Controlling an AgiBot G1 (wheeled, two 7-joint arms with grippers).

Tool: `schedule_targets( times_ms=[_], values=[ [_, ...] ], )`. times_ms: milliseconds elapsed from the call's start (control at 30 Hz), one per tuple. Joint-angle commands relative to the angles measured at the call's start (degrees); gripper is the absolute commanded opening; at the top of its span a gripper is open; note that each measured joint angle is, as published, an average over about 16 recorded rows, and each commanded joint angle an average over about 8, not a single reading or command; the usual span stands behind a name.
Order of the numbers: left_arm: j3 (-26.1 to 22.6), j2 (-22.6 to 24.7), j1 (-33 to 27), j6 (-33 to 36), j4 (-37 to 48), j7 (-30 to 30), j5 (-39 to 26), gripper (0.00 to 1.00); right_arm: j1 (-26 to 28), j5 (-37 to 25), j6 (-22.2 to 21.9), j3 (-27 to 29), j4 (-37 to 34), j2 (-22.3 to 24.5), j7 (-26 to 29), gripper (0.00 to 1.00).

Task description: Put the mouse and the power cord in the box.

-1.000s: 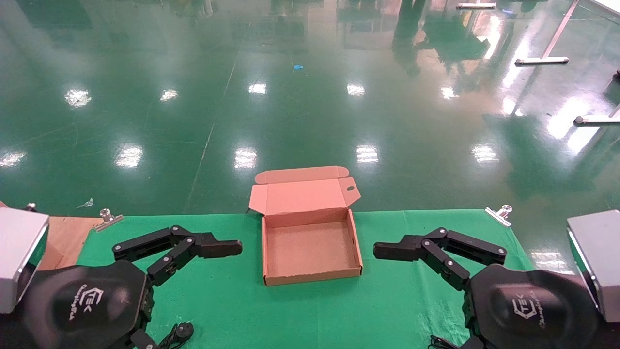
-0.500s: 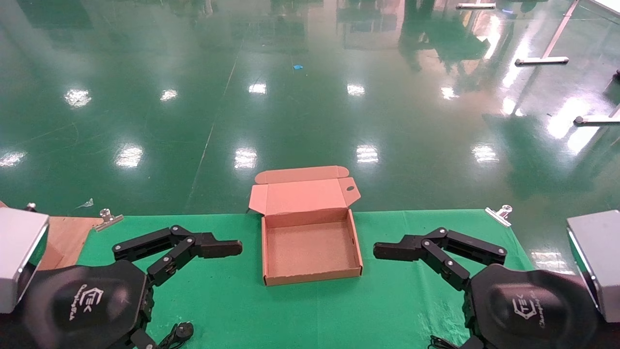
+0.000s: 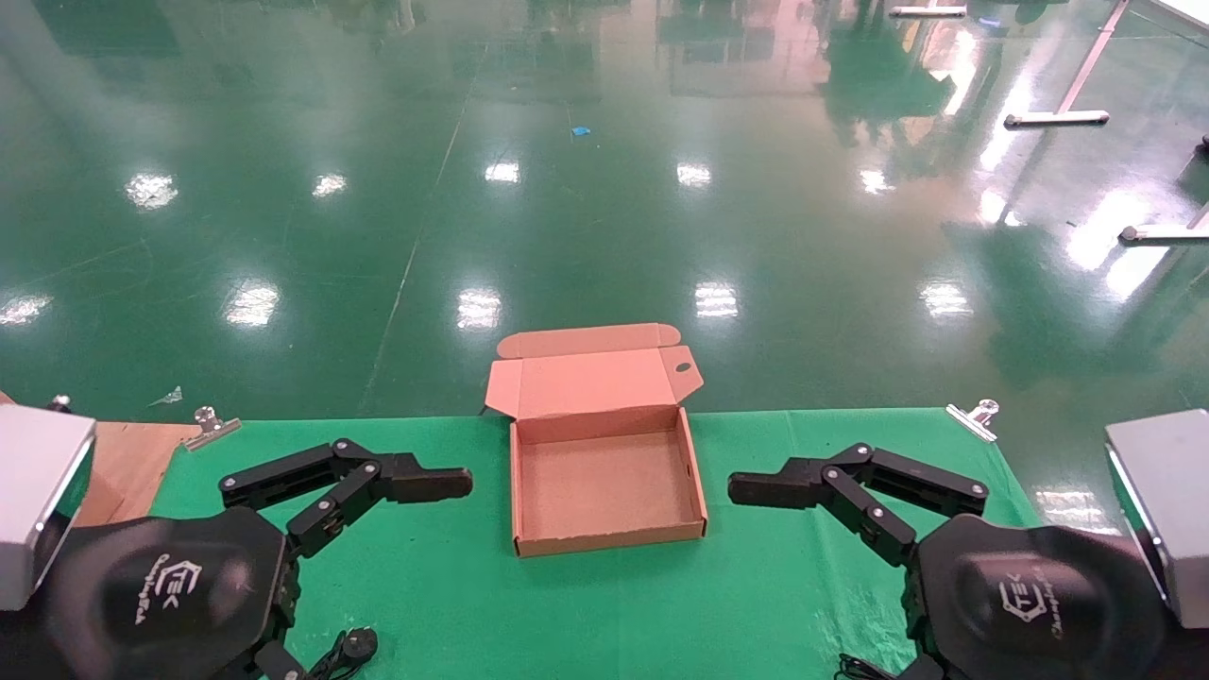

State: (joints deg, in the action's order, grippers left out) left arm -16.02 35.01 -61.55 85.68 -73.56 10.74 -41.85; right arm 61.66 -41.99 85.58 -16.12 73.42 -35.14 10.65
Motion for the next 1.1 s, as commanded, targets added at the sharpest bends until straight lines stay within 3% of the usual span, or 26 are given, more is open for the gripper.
schedule_targets(
  times_ms=[33,333,467,733,933,1100],
  values=[
    [0.00,0.00,0.00,0.00,0.00,0.00,0.00,1.00,0.00,0.00,0.00,0.00,0.00,0.00,0.00,1.00],
    [-0.23,0.08,-0.17,-0.01,0.14,-0.20,-0.37,1.00,0.07,-0.35,0.04,-0.07,0.07,0.11,-0.12,1.00],
    [-1.90,0.10,-1.43,0.69,1.19,-0.76,-4.62,1.00,1.26,-5.17,0.20,-1.75,0.11,0.45,-0.80,1.00],
    [-9.96,1.17,-9.47,3.91,9.90,-4.88,-22.94,1.00,9.57,-29.90,1.03,-11.43,-1.71,-2.14,-2.08,1.00],
    [-16.48,2.49,-15.98,3.13,20.05,-9.27,-37.11,1.00,16.65,-49.48,0.70,-19.40,-6.44,-7.53,-2.53,1.00],
    [-20.76,4.53,-20.37,0.16,27.78,-12.44,-48.04,1.00,20.17,-60.71,-1.51,-24.17,-13.29,-12.46,-5.30,1.00]
  ],
)
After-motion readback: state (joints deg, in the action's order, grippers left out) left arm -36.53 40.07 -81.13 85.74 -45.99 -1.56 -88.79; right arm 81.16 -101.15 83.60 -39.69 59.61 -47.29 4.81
